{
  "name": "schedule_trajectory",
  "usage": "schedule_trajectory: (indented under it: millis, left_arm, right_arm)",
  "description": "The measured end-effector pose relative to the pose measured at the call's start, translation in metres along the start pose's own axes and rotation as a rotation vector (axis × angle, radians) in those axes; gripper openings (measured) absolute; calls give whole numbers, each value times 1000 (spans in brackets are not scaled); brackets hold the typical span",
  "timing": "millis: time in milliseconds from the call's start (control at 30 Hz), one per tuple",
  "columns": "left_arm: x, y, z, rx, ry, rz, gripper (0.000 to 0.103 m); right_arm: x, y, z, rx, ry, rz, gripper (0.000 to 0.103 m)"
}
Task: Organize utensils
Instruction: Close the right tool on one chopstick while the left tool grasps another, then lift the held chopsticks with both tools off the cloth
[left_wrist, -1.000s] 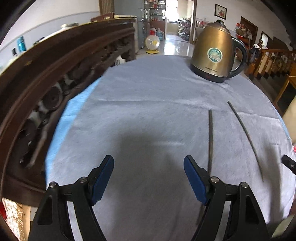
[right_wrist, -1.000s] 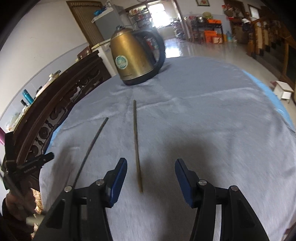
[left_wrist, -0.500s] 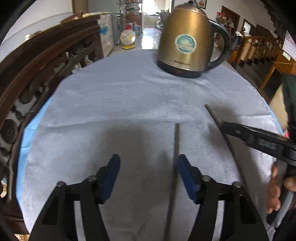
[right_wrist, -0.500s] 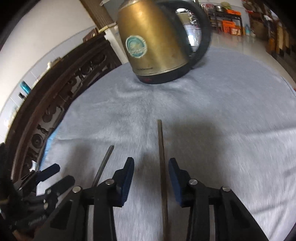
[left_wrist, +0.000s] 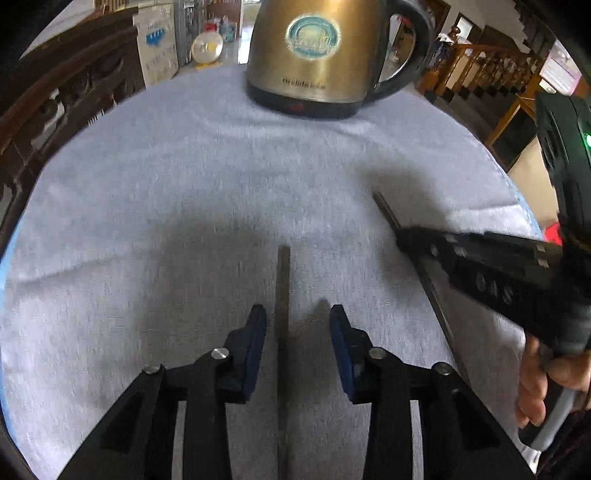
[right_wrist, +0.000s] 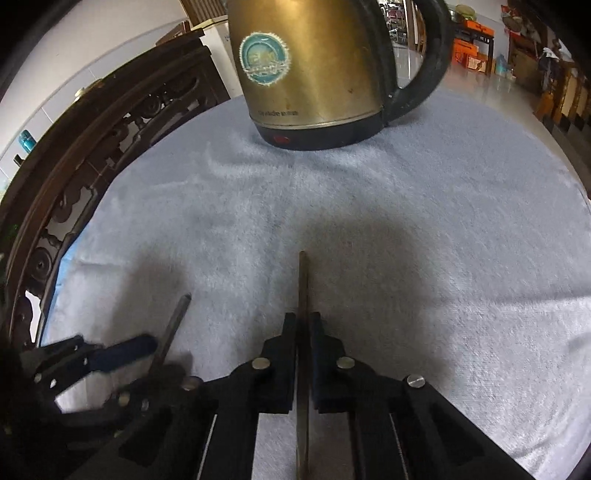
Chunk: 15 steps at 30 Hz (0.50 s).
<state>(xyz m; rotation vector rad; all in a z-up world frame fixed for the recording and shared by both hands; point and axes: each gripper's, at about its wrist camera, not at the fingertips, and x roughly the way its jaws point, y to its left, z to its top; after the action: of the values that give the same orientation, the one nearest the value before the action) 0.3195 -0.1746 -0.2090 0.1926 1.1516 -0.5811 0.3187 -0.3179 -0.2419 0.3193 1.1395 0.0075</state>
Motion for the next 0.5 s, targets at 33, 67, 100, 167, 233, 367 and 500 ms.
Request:
schedule_trajectory:
  millis: [33, 67, 100, 167, 233, 367, 500]
  left_arm:
    - [1, -1, 1, 2, -2, 1, 34]
    - [2, -2, 2, 1, 0, -4, 30]
    - [2, -2, 4, -5, -3, -6, 22]
    - [4, -1, 4, -7, -8, 1, 10]
    - [4, 0, 3, -4, -18, 1, 6]
    - [-2, 9, -4, -34, -50, 19, 5]
    - [-20, 20, -13, -62, -89, 40, 5]
  right_arm:
    - [-2, -3, -3, 5, -1, 5, 7]
    - [-5, -5, -8, 13, 0, 17, 7]
    - [-8, -8, -11, 22, 0, 26, 7]
    - [-16, -16, -19, 49, -11, 51, 7]
    - [-26, -20, -27, 69, -27, 80, 7]
    - [-53, -28, -41, 79, -81, 105, 7]
    - [-79, -37, -55, 108, -135, 126, 6]
